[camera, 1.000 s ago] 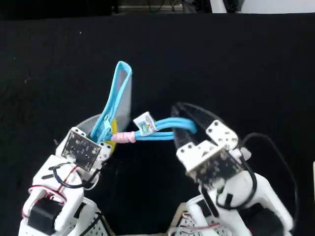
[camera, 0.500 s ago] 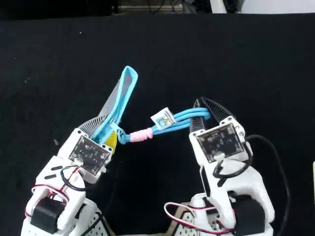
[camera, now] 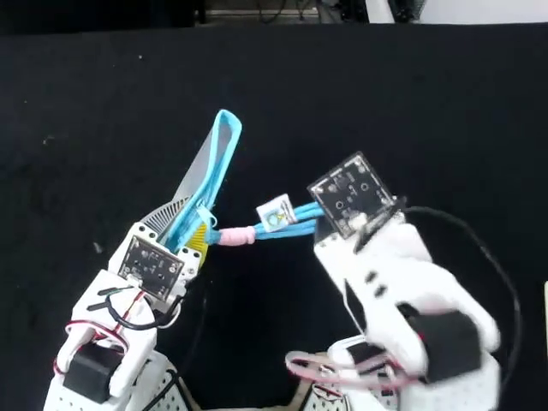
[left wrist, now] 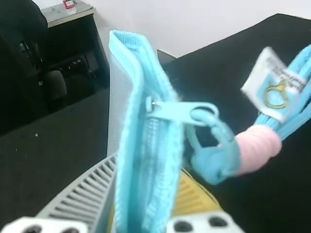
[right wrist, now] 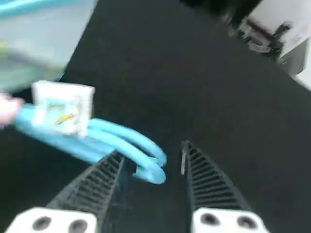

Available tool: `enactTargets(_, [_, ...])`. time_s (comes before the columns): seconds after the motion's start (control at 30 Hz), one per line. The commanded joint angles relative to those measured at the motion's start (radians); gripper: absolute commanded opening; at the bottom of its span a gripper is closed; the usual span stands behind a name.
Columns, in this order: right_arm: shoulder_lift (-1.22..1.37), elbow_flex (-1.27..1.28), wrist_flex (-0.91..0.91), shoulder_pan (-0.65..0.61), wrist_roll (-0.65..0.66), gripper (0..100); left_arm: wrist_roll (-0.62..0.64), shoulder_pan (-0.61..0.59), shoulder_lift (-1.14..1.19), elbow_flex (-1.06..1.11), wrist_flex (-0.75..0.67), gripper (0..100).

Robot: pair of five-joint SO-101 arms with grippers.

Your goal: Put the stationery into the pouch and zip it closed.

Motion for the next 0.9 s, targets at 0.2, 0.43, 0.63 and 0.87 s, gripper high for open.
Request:
enactTargets(0.2, [0.102,-0.205,0.238,-0.35,-0.006,15.5,0.018,0.002,0.006,0.076,0.005,3])
enactTargets(0.43, [0.094,-0.199,0.207,-0.543,-0.089,15.5,0.018,0.002,0.006,0.079,0.006,3])
enactTargets(0.63, [0.094,-0.202,0.094,-0.546,-0.232,15.2,0.018,0.002,0.006,0.079,0.006,3])
enactTargets(0.87, [0.022,-0.254,0.106,-0.548,-0.345,15.2,0.018,0.001,0.006,0.081,0.006,3])
